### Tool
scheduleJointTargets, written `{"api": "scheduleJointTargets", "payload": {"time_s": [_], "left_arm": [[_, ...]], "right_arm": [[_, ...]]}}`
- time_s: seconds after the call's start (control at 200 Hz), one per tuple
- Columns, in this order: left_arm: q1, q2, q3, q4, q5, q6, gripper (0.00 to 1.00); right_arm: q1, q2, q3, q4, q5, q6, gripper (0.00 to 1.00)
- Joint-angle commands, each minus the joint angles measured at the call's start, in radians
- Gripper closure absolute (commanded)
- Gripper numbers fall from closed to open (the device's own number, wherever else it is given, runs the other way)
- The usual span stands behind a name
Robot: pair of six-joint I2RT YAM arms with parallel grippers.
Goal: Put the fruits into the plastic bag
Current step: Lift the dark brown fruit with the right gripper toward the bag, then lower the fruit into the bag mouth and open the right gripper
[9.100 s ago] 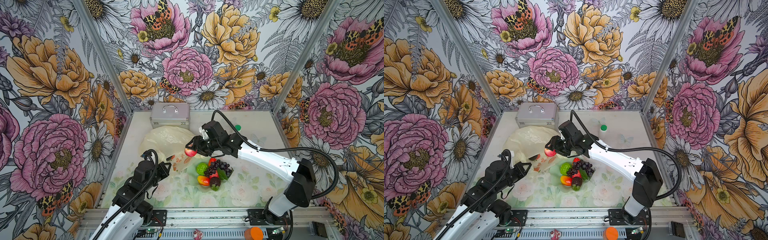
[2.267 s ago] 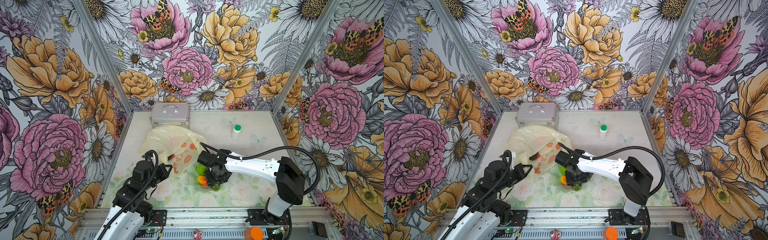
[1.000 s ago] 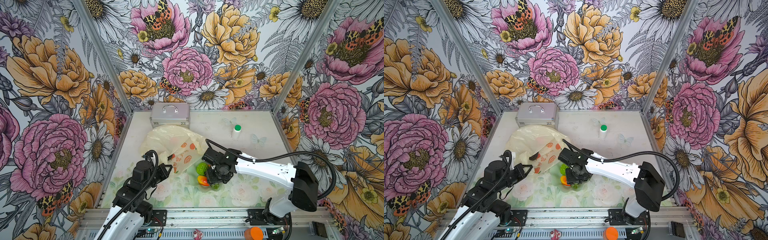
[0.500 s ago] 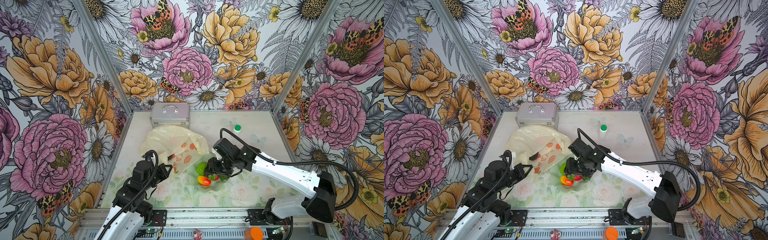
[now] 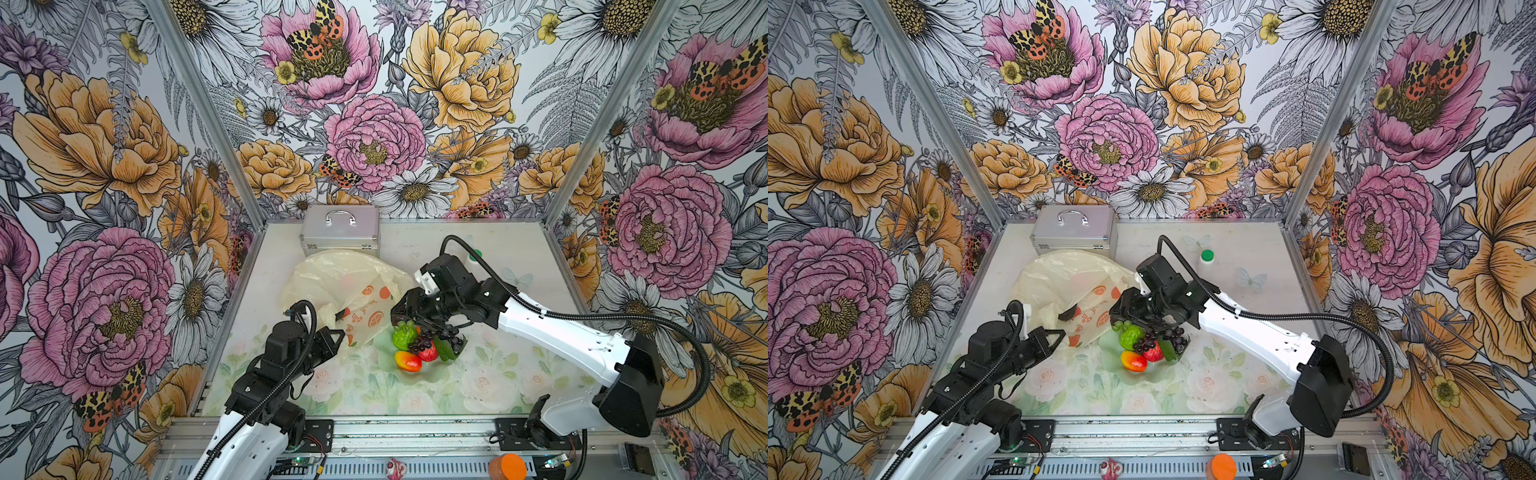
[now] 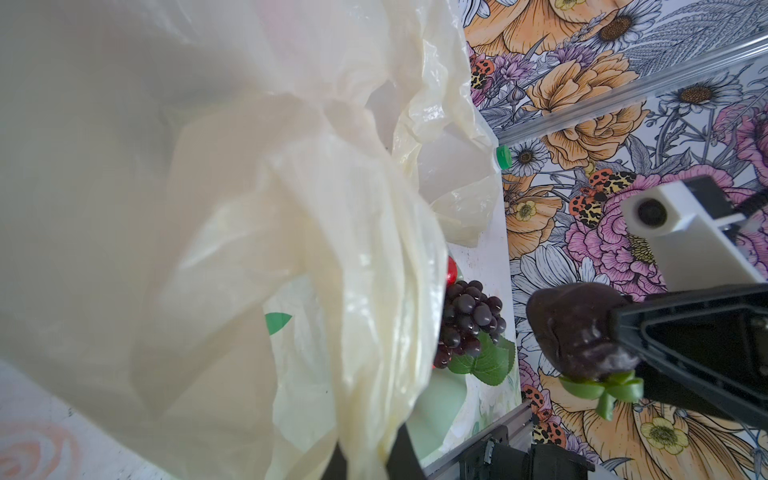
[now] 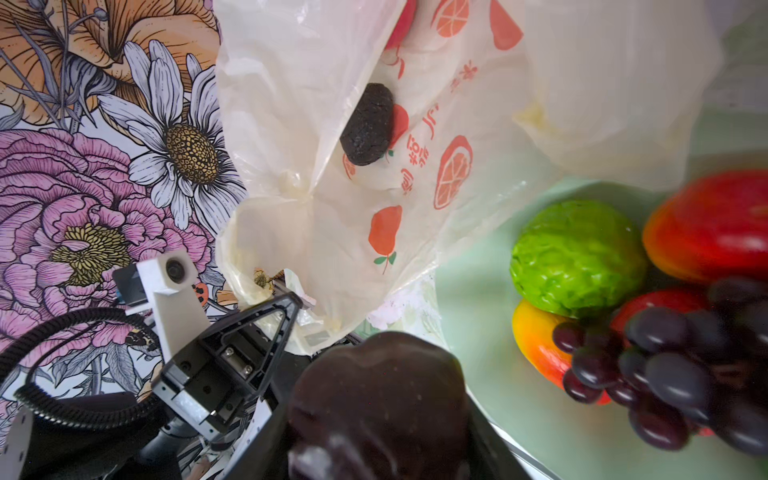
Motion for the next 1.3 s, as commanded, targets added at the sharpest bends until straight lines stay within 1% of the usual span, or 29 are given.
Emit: {"api": "scheduleJointTargets", "payload": {"time_s": [0.0, 0.48, 0.741, 0.751, 0.781, 1.076, 1.141, 1.296], "left_arm": [[-0.003, -0.014, -0.014, 0.015, 0.011, 0.016, 1.00], [-0.010, -0.028, -0.013, 0.011, 0.001, 0.015, 1.00], [-0.014, -0.030, -0.010, 0.000, -0.020, 0.015, 1.00], [-0.014, -0.030, -0.010, -0.001, -0.019, 0.013, 1.00], [-0.014, -0.030, -0.010, -0.003, -0.021, 0.014, 1.00], [-0.014, -0.003, -0.003, -0.016, -0.043, 0.012, 1.00], [-0.013, 0.000, -0.003, -0.019, -0.047, 0.010, 1.00], [-0.012, 0.011, -0.001, -0.020, -0.051, 0.010, 1.00]], "right_arm": [[-0.010, 0.072, 0.062, 0.080, -0.036, 0.015, 0.50], [-0.011, 0.481, 0.312, 0.123, -0.146, -0.016, 0.50], [-0.010, 0.658, 0.430, 0.127, -0.189, -0.022, 0.50], [-0.031, 0.664, 0.434, 0.127, -0.190, -0.022, 0.50], [-0.038, 0.680, 0.446, 0.128, -0.195, -0.022, 0.50], [-0.047, 0.800, 0.528, 0.136, -0.219, -0.022, 0.44], [-0.050, 0.814, 0.542, 0.138, -0.224, -0.022, 0.42], [-0.056, 0.822, 0.550, 0.146, -0.221, -0.027, 0.32]]}}
